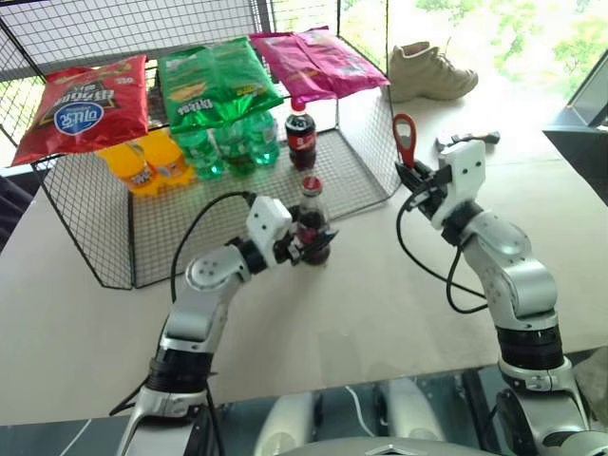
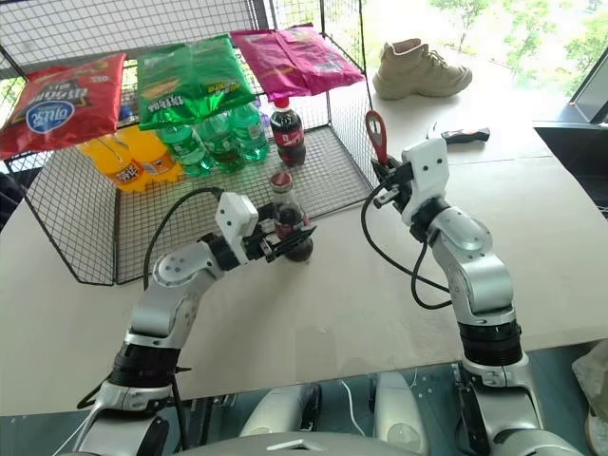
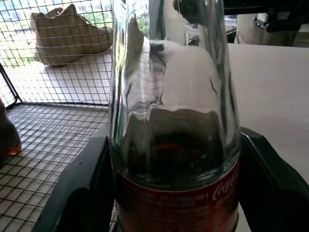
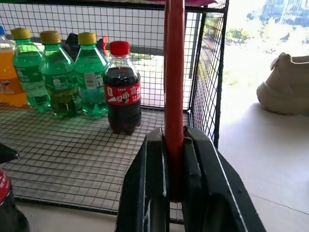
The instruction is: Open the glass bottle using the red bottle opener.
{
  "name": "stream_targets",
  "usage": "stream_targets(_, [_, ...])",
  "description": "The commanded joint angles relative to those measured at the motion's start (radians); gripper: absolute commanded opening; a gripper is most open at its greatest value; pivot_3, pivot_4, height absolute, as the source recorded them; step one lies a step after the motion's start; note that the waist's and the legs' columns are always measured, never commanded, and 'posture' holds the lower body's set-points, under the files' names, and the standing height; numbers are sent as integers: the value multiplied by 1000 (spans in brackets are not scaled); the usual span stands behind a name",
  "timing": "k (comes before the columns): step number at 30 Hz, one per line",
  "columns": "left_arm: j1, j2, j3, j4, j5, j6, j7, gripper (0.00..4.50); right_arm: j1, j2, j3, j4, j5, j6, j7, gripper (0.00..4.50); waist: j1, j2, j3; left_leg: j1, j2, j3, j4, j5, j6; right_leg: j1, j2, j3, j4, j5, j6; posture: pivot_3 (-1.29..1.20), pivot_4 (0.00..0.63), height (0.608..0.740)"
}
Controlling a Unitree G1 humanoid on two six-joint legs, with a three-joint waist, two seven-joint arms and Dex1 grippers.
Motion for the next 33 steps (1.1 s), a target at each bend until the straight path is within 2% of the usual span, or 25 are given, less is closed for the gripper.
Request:
stream_targets(1, [31, -13, -7, -66, -2, -22, 28, 2659, -28, 1, -8, -15, 7, -24, 6, 0, 6, 0, 0, 0, 0, 0, 0, 0, 0, 0, 0, 0, 0, 0, 0, 0, 150, 740])
stream_targets(3, [38, -19, -8, -62, 5, -44, 40, 2659, -30, 2, -6, -11, 7, -26, 10, 0, 8, 0, 0, 0, 0, 0, 0, 0, 0, 0, 0, 0, -1, 0, 0, 0, 150, 740])
stream_targets(4, [40, -20, -7, -60, 6, -52, 43, 3670, -31, 2, -5, -10, 7, -26, 12, 0, 8, 0, 0, 0, 0, 0, 0, 0, 0, 0, 0, 0, -1, 0, 0, 0, 150, 740])
stream_targets(7, [54, -23, 2, -53, 7, -84, 49, 4487, -35, -1, -7, -4, 8, -29, 17, 0, 9, 0, 0, 0, 0, 1, 0, 0, 0, 0, 0, 0, -1, 0, 0, 0, 150, 740])
stream_targets(16, [12, -73, 35, -50, -68, -117, 67, 4487, -38, 1, -3, 9, 1, -38, 27, 0, 11, 0, 0, 0, 0, 0, 0, 0, 0, 1, 0, 0, -1, 0, 0, 0, 150, 740])
stream_targets(33, [-43, -113, 14, -35, -106, -83, 62, 4487, -32, -2, -3, 28, -9, -58, 25, 0, 11, 0, 0, 0, 0, 1, 0, 0, 0, 1, 0, 0, -1, 0, 0, 0, 150, 740])
